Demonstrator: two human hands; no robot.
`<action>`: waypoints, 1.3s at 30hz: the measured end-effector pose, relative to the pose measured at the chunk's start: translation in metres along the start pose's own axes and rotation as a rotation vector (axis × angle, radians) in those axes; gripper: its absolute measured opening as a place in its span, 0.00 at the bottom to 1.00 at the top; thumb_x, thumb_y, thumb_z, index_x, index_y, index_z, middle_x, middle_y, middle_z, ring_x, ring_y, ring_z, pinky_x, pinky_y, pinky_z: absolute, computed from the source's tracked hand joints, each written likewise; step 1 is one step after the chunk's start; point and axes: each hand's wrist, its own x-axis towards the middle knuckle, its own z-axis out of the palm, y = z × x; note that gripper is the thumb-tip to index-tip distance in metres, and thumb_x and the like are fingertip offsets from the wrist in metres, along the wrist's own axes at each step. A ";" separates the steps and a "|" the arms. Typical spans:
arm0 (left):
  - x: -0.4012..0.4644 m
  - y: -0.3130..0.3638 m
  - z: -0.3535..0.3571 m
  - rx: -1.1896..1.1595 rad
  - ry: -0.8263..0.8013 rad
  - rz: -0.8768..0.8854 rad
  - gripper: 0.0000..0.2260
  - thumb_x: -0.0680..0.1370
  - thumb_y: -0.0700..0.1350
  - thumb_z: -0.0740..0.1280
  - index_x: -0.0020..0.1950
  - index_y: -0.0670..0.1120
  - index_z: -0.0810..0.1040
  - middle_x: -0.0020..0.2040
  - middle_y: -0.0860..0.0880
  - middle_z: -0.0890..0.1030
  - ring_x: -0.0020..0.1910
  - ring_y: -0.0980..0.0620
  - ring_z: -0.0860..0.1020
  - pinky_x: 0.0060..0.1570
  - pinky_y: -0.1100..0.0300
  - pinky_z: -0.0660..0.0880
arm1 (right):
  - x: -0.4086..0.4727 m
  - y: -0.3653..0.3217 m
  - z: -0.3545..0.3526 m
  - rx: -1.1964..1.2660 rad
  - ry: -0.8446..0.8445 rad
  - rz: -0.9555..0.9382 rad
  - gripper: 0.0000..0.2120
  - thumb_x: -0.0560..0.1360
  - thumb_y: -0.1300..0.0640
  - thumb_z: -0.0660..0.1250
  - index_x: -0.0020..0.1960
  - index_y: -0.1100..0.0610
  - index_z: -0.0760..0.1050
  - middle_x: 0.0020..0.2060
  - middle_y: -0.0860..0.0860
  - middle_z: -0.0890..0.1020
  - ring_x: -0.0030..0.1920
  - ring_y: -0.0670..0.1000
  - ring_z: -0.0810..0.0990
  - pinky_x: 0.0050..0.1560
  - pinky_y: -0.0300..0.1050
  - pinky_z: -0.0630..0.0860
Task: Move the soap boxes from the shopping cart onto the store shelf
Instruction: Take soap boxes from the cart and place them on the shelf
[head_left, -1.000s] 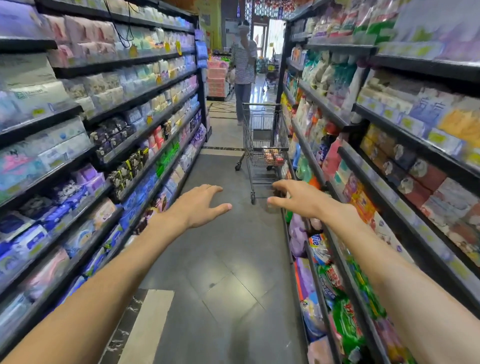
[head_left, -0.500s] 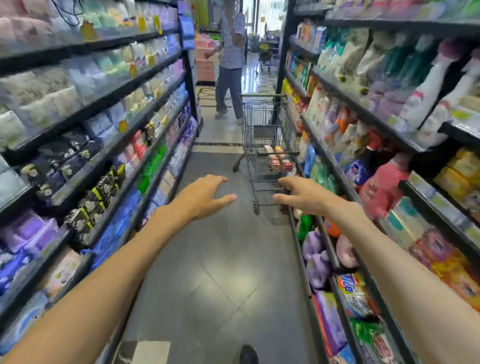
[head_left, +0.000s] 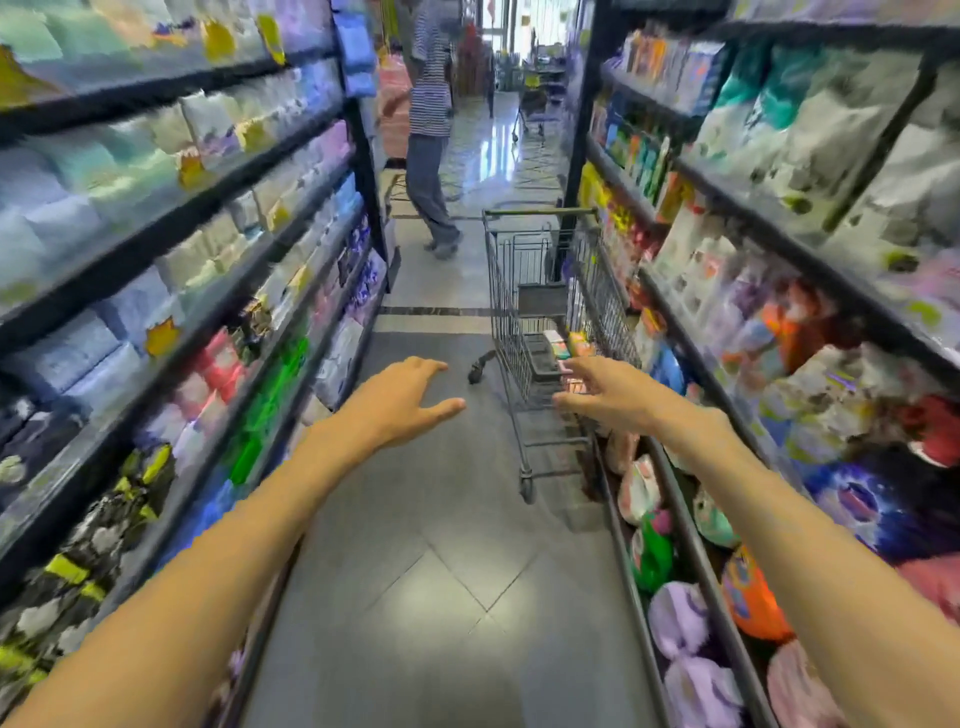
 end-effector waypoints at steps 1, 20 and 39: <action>0.026 -0.013 -0.001 -0.003 -0.002 0.005 0.38 0.76 0.71 0.58 0.77 0.48 0.65 0.74 0.45 0.71 0.72 0.45 0.70 0.70 0.45 0.69 | 0.026 0.003 -0.004 0.002 -0.002 0.008 0.32 0.78 0.40 0.65 0.74 0.58 0.67 0.70 0.55 0.74 0.71 0.56 0.71 0.69 0.51 0.69; 0.563 -0.179 -0.028 0.035 -0.178 0.345 0.32 0.79 0.65 0.60 0.78 0.48 0.63 0.76 0.46 0.69 0.73 0.45 0.68 0.70 0.47 0.68 | 0.492 0.121 -0.052 0.112 0.057 0.299 0.36 0.76 0.34 0.63 0.77 0.51 0.62 0.74 0.50 0.69 0.71 0.53 0.71 0.68 0.51 0.70; 0.990 -0.063 0.106 0.113 -0.494 0.873 0.30 0.80 0.63 0.61 0.76 0.48 0.65 0.72 0.45 0.72 0.69 0.44 0.73 0.65 0.47 0.73 | 0.679 0.363 -0.087 0.340 0.218 0.819 0.33 0.76 0.34 0.63 0.77 0.47 0.63 0.74 0.48 0.69 0.70 0.52 0.72 0.67 0.52 0.72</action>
